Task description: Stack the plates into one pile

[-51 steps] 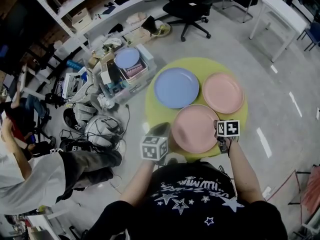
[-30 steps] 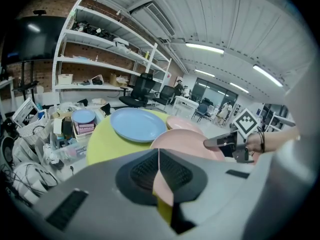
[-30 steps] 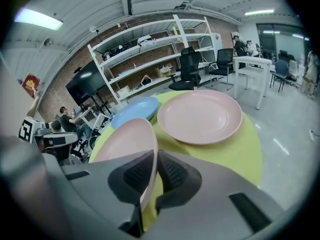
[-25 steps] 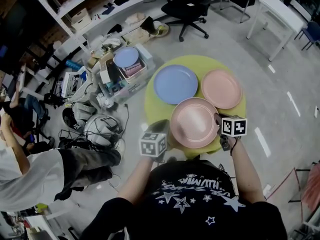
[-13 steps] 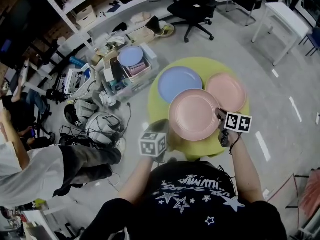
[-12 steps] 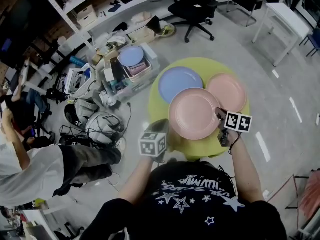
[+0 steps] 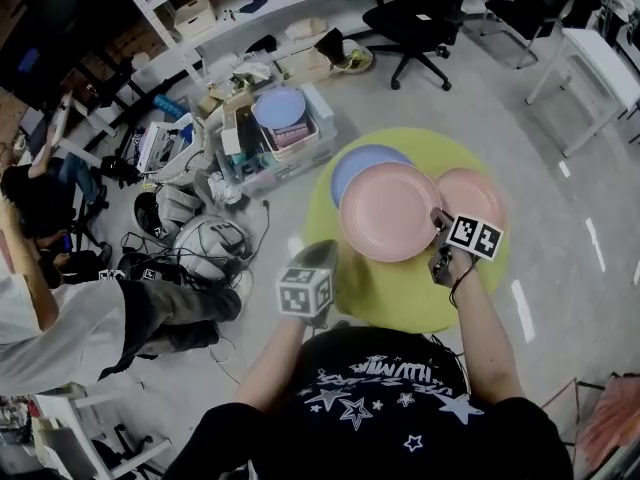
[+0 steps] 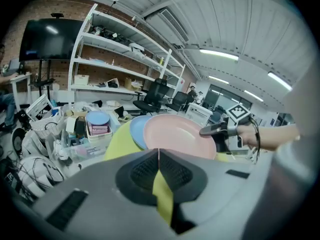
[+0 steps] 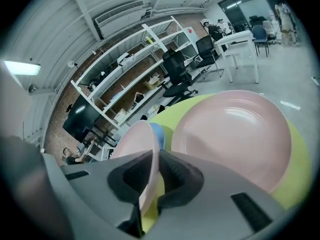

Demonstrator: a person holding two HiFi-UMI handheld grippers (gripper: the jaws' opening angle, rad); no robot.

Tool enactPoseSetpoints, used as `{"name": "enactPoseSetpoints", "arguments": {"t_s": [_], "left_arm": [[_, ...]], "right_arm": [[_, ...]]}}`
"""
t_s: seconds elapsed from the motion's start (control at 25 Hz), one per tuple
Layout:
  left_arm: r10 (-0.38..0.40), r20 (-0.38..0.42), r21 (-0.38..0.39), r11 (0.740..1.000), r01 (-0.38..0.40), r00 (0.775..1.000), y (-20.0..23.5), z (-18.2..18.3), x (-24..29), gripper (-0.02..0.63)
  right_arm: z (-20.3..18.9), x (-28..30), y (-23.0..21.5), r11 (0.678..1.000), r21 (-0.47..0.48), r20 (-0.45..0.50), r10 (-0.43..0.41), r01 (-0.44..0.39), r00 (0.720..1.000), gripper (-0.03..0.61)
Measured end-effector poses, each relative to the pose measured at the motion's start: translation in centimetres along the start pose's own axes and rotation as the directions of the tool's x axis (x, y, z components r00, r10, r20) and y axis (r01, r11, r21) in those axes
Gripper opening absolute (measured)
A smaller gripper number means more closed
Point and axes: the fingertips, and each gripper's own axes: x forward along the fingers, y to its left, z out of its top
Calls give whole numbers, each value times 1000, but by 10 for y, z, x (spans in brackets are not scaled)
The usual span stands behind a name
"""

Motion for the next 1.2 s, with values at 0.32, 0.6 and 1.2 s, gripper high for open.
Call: {"name": "enactPoseSetpoints", "arguments": {"t_s": [0.32,0.6,1.2], "left_arm": [[42,-15,-38,998,-42,999,21,5,11,20],[47,-34,-67,997,-49,998,27,5,20,20],[32,-80,-64,997,-37,996,20,-7,31,19]], "right_arm": [[19,45,1,998,62,-7,-11,11,1000,40],[23,73,-3,995,97,-30,-30,33,999,49],[15,95,4,995,-73,-112,-77,69,991,51]]}}
